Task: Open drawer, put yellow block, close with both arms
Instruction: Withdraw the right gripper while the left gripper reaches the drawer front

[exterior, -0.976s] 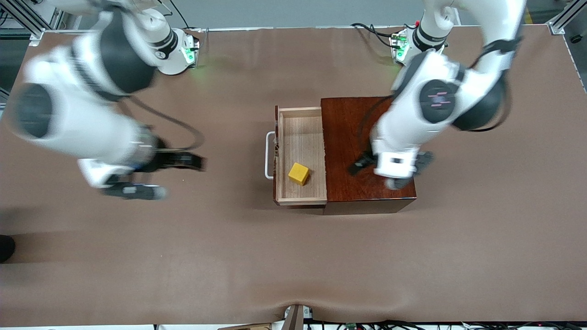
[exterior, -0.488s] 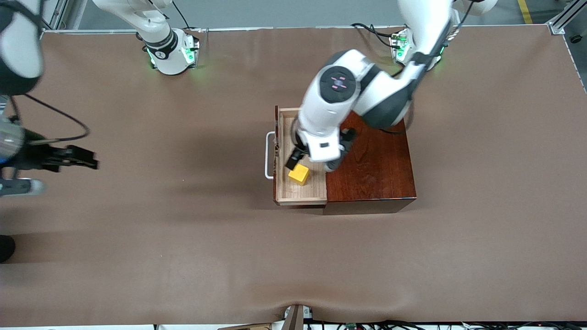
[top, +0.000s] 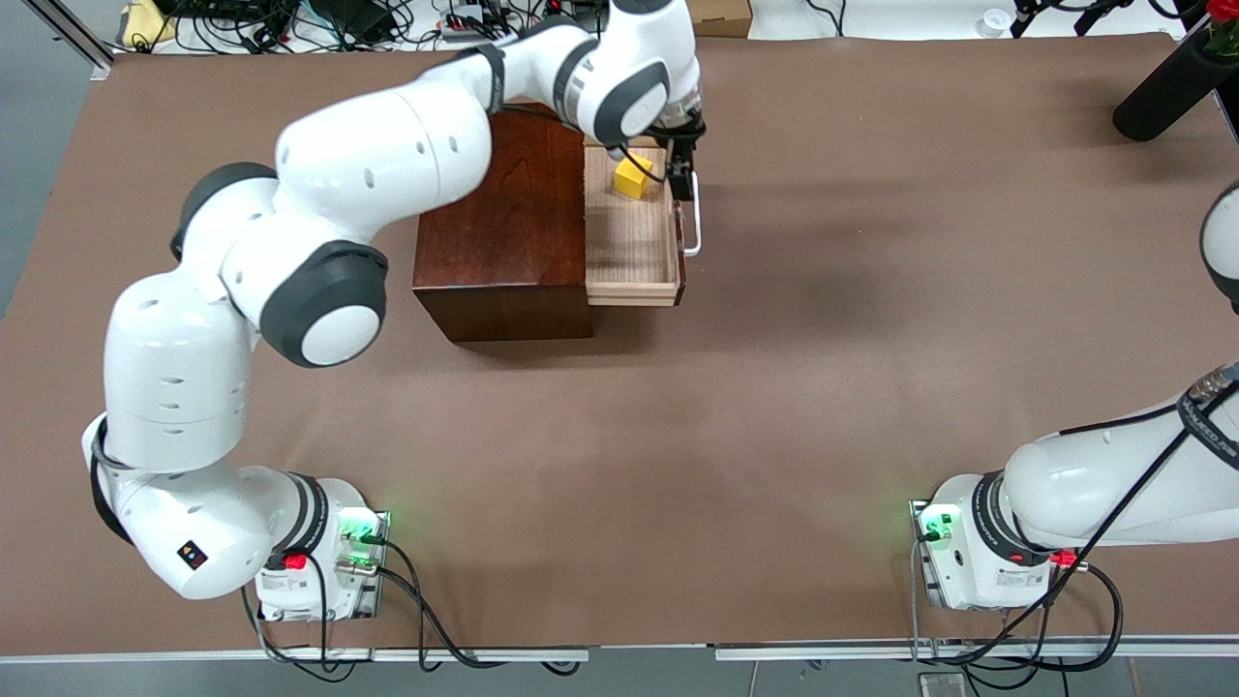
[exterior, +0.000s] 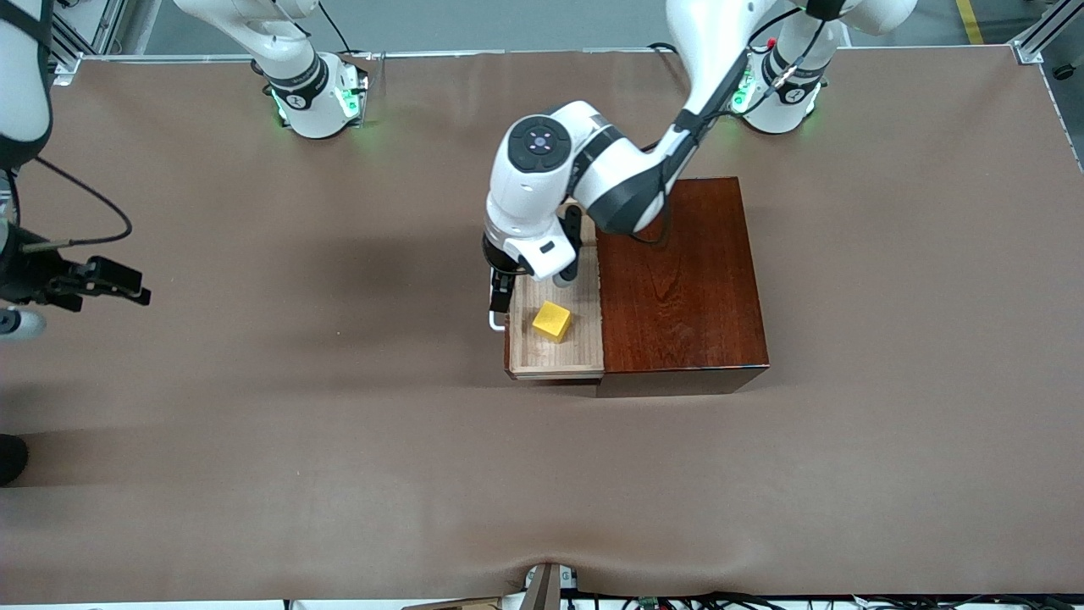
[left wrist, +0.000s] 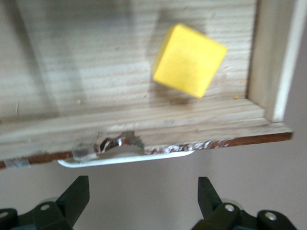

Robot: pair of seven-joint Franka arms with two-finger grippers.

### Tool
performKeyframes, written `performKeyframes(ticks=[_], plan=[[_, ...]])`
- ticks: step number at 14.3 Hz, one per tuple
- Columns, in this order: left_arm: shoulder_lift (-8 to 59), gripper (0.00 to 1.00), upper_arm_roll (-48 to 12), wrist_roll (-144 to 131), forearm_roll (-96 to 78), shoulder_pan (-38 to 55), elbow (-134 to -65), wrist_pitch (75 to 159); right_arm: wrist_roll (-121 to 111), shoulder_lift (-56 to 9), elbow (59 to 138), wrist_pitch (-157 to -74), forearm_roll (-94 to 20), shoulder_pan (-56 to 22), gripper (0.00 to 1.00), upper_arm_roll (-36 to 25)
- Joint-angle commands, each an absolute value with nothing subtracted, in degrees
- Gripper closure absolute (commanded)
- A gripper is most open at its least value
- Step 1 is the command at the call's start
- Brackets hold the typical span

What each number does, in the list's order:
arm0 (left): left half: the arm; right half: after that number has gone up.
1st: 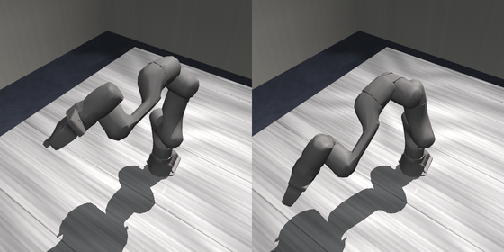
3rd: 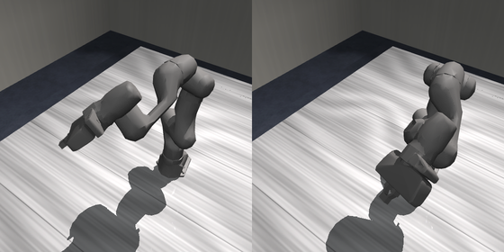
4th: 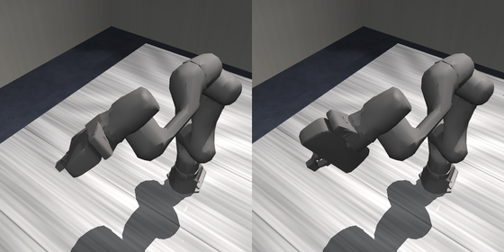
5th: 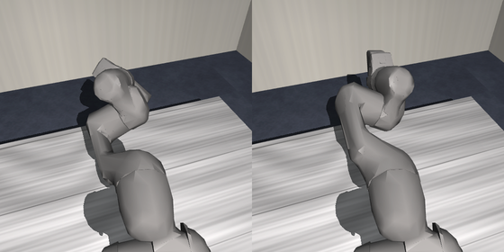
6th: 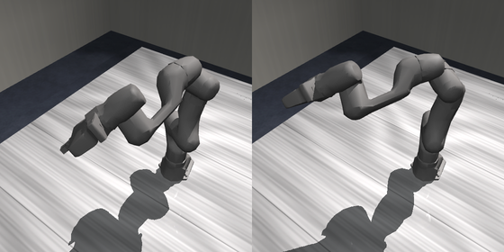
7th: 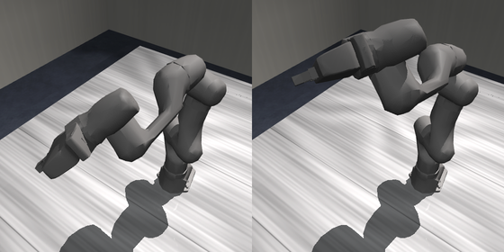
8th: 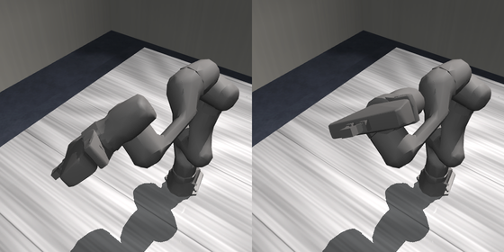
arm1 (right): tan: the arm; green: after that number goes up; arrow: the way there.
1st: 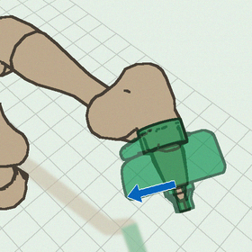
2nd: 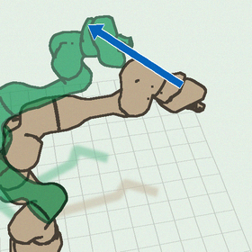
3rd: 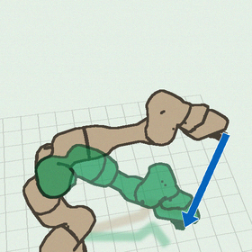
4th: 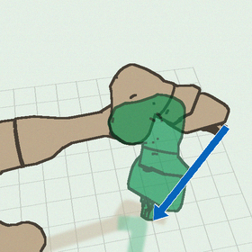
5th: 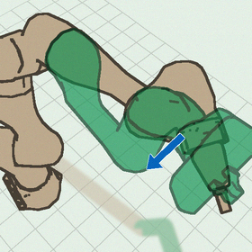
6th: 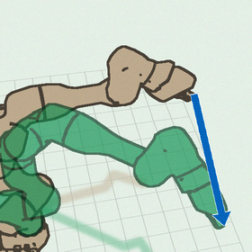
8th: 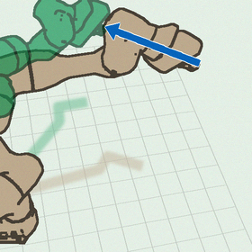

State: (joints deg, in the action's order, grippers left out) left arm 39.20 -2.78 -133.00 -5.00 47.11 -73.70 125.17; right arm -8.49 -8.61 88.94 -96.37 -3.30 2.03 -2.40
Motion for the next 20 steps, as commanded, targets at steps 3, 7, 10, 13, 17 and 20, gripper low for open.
performKeyframes(ticks=[3,7,10,13,17,20], plan=[[42.2,0.00,-1.0,-138.0,-4.8,49.6,-72.3,127.7,-4.4,-5.2,92.1,-95.5,-2.0,1.9,0.00,-1.2],[42.2,0.00,-0.9,-138.3,-3.8,49.7,-72.9,124.9,-3.1,-5.2,89.7,-90.9,-1.4,1.8,0.00,-1.1],[42.1,0.00,-0.9,-138.3,-1.9,49.6,-72.9,121.5,-3.1,-5.5,88.0,-89.9,-0.4,1.9,0.00,-1.1],[41.8,0.00,-1.0,-138.1,1.7,49.4,-72.9,117.0,-3.1,-5.5,87.9,-90.1,-0.1,1.9,0.00,-1.1],[41.6,0.00,-0.8,-138.1,8.9,49.0,-72.9,111.5,-3.1,-5.5,87.9,-90.0,-0.1,1.9,0.00,-1.1],[41.1,0.00,-0.7,-137.9,9.8,47.5,-72.9,108.1,-3.1,-5.5,87.9,-90.3,0.0,2.0,0.00,-1.1]])
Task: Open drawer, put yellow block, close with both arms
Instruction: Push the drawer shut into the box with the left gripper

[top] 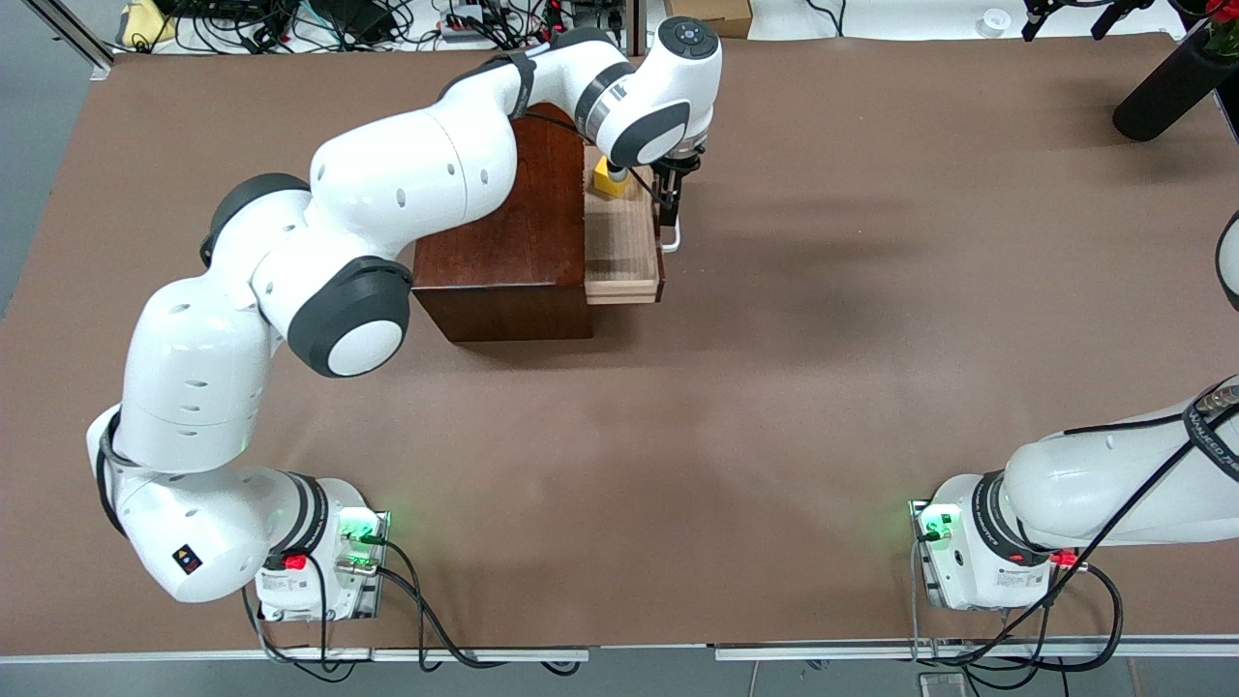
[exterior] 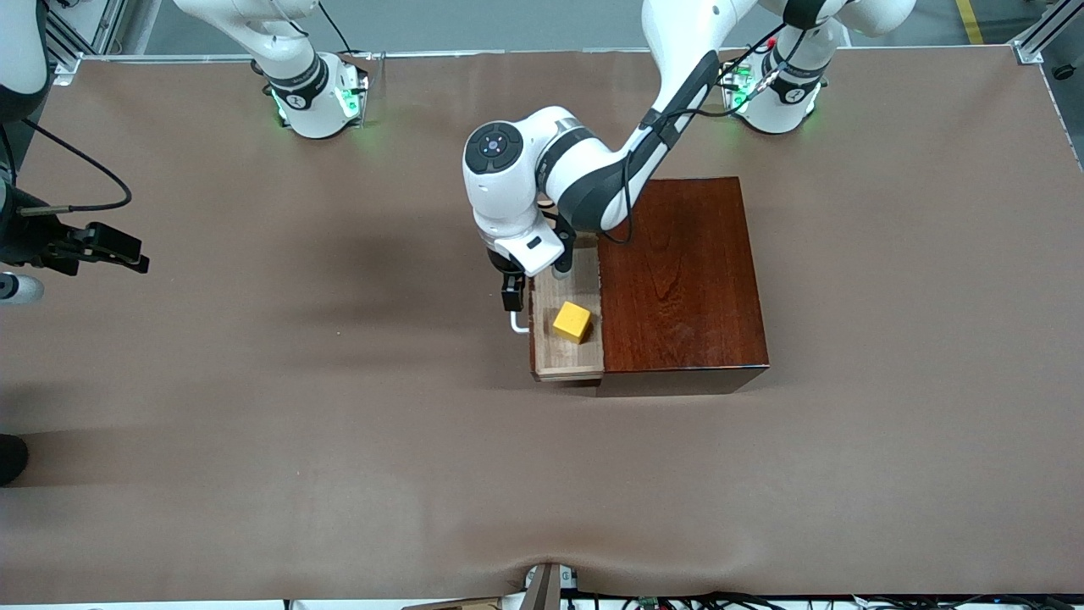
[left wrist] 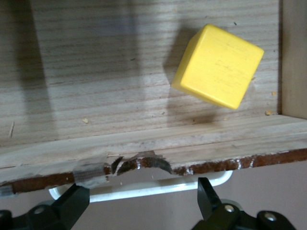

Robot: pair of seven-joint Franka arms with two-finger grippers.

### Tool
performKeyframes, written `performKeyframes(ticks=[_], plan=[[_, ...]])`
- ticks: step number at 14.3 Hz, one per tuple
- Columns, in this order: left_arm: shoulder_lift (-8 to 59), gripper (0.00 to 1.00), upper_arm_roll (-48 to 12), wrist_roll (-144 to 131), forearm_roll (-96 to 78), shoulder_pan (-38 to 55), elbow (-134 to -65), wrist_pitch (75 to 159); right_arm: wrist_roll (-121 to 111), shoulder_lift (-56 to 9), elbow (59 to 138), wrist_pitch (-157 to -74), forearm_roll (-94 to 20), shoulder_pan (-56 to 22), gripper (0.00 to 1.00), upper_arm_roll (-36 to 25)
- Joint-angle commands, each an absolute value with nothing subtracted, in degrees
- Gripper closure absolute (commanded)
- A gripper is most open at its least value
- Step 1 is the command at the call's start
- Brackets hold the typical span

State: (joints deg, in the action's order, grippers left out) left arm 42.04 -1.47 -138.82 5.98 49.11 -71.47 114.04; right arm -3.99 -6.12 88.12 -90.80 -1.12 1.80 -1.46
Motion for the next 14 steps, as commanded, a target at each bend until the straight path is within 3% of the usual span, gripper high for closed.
performKeyframes(ticks=[1,14], plan=[[41.0,0.00,-0.5,-137.9,9.9,46.8,-72.9,107.0,-3.1,-5.5,87.9,-90.3,0.0,1.9,0.00,-1.1],[39.3,0.00,3.1,-138.0,11.6,46.7,-72.8,96.3,-3.1,-5.6,87.5,-90.4,0.0,2.0,0.00,-1.2]])
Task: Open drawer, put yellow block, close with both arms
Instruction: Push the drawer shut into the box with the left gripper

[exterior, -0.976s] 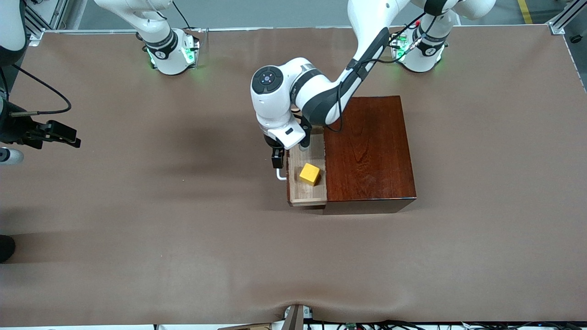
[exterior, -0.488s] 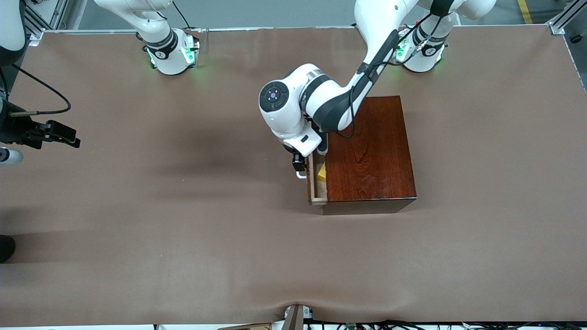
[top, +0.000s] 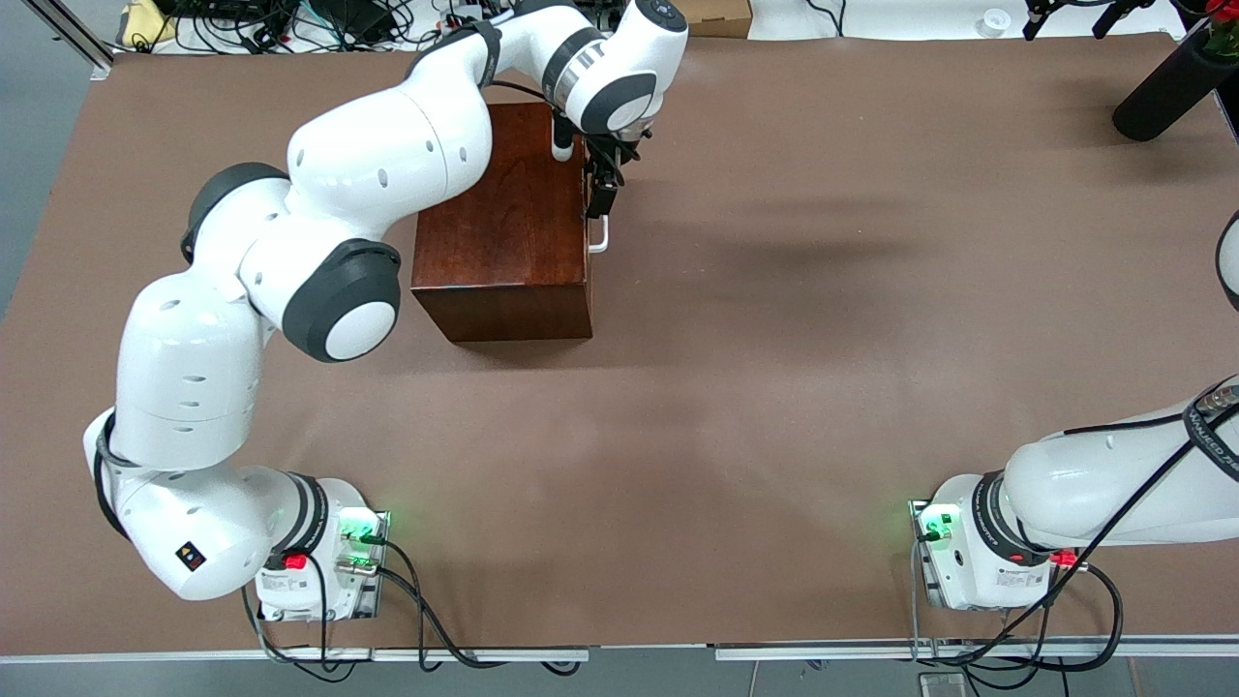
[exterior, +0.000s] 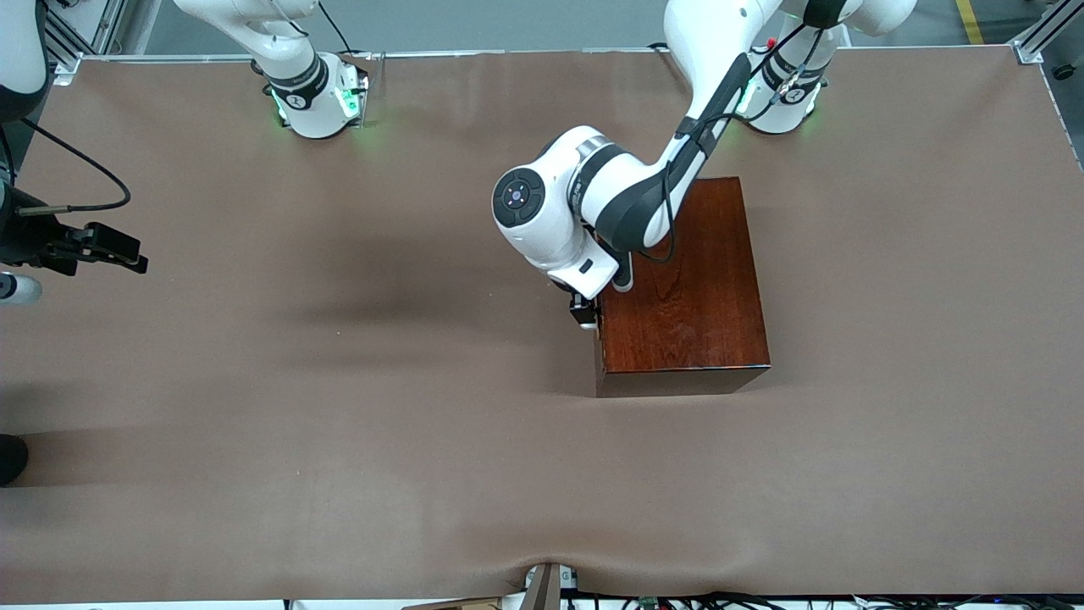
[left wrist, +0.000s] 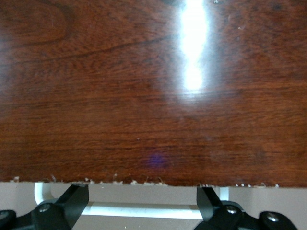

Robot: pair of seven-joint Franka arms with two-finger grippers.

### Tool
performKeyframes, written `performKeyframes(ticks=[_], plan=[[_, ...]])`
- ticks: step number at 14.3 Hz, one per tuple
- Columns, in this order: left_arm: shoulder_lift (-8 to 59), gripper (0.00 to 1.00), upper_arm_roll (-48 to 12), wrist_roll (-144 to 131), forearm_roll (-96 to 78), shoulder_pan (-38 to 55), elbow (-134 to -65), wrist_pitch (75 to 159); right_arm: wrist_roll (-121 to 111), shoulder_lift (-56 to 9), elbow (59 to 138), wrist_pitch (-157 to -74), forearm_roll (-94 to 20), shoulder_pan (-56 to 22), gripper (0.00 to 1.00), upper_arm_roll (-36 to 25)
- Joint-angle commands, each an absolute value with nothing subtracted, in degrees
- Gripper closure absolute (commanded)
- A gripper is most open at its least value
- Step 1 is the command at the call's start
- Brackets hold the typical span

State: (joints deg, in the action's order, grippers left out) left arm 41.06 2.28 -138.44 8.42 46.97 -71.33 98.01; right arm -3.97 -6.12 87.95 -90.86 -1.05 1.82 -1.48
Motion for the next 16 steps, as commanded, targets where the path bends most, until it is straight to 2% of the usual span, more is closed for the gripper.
performKeyframes(ticks=[1,6,9,16], plan=[[39.3,0.00,3.2,-137.9,11.5,46.8,-72.5,96.3,-3.1,-5.6,87.5,-90.4,0.0,2.1,0.00,-1.2],[36.1,0.00,5.0,-131.7,12.7,46.6,-68.9,97.0,-3.1,-5.6,87.5,-90.4,0.0,2.1,0.00,-1.2],[32.1,0.00,10.2,-122.0,12.0,45.4,-69.2,97.3,-3.1,-5.6,87.5,-90.4,0.0,2.1,0.00,-1.2],[24.9,0.00,10.0,-96.4,6.1,28.1,-72.0,101.4,-3.1,-5.6,87.4,-90.5,0.1,2.2,0.00,-1.2]])
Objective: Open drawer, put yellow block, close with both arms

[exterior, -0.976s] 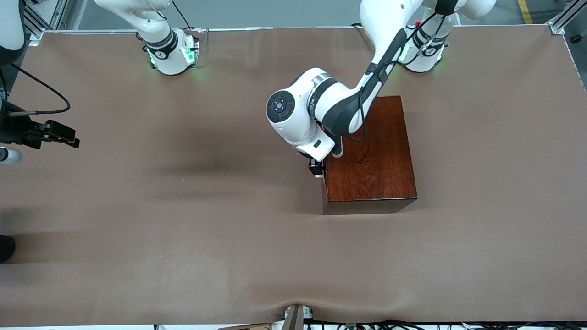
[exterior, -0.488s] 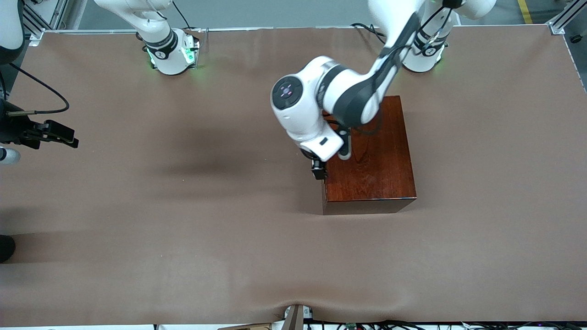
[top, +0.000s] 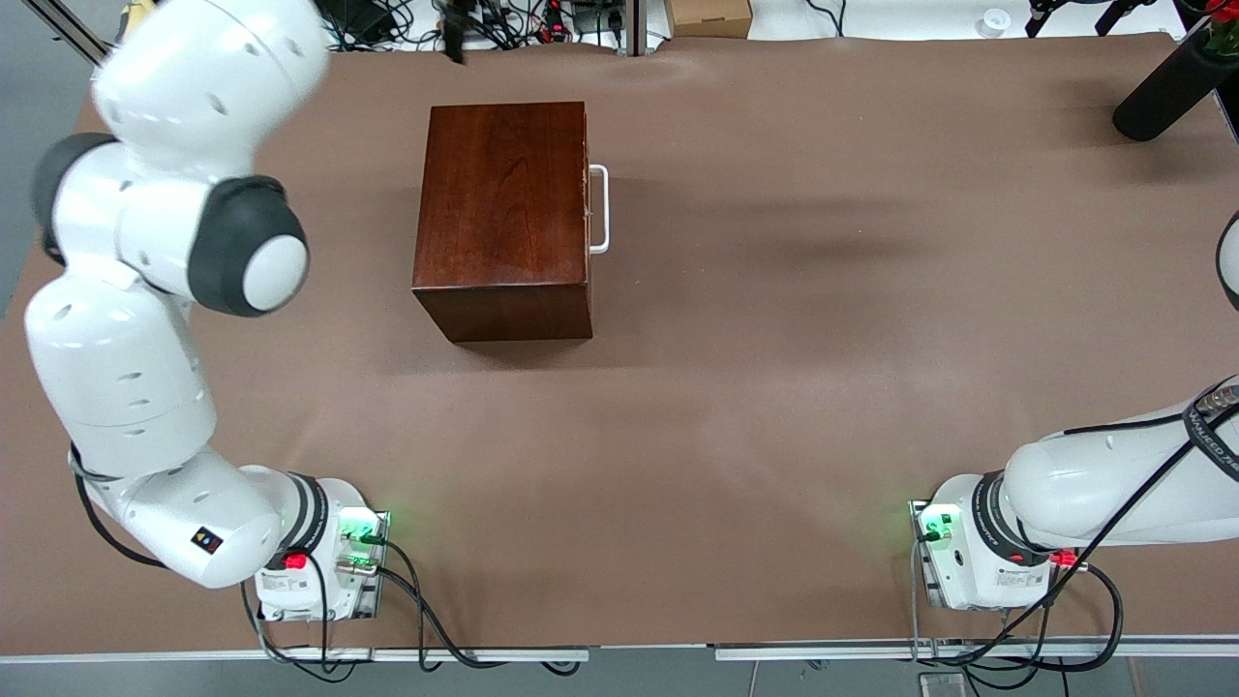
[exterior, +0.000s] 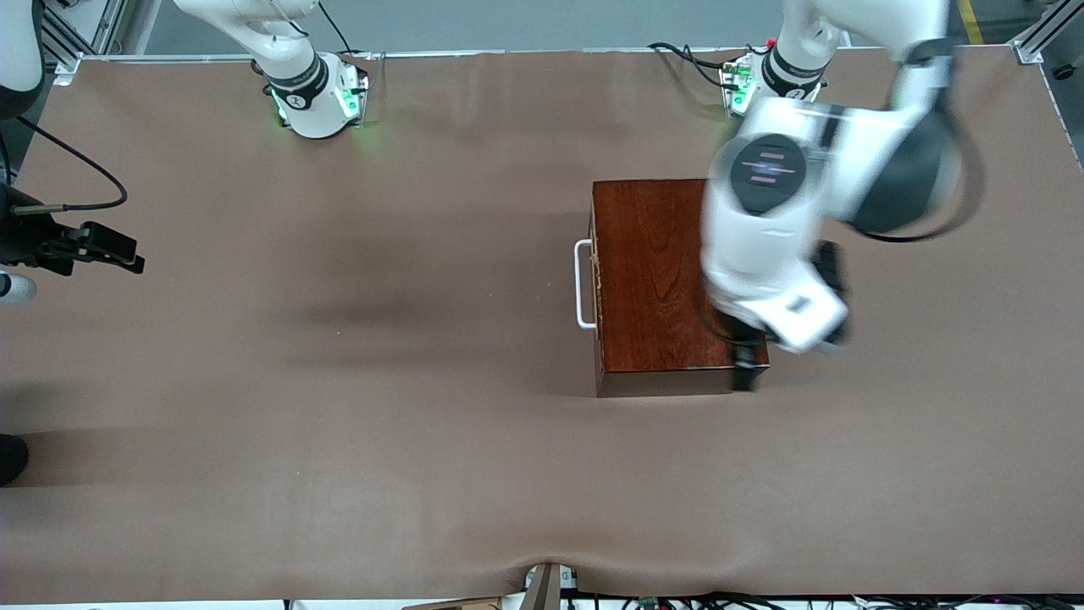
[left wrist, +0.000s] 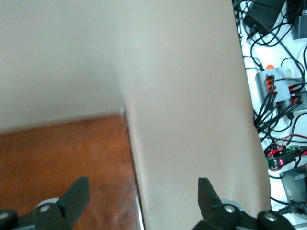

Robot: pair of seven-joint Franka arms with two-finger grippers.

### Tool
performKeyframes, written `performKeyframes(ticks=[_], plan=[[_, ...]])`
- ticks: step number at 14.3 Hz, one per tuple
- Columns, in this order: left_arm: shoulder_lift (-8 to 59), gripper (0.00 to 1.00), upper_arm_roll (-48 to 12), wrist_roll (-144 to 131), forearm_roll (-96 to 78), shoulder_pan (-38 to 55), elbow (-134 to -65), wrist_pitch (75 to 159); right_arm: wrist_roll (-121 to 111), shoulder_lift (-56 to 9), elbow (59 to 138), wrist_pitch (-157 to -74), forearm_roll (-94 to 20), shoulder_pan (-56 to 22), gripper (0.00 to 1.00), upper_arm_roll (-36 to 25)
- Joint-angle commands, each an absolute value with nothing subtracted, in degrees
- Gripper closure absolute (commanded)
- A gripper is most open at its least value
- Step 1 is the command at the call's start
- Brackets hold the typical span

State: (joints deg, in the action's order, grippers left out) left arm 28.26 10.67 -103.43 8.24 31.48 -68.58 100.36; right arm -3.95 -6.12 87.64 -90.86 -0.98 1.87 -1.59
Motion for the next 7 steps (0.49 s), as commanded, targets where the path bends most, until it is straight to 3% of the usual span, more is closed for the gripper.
performKeyframes(ticks=[1,7], plan=[[24.0,0.00,10.0,-92.4,6.0,25.9,-73.0,101.5,-3.1,-5.6,87.4,-90.5,0.0,2.2,0.00,-1.2],[15.9,0.00,9.8,-65.7,1.1,13.8,-79.8,101.5,-3.1,-5.6,87.4,-90.5,0.0,2.2,0.00,-1.2]])
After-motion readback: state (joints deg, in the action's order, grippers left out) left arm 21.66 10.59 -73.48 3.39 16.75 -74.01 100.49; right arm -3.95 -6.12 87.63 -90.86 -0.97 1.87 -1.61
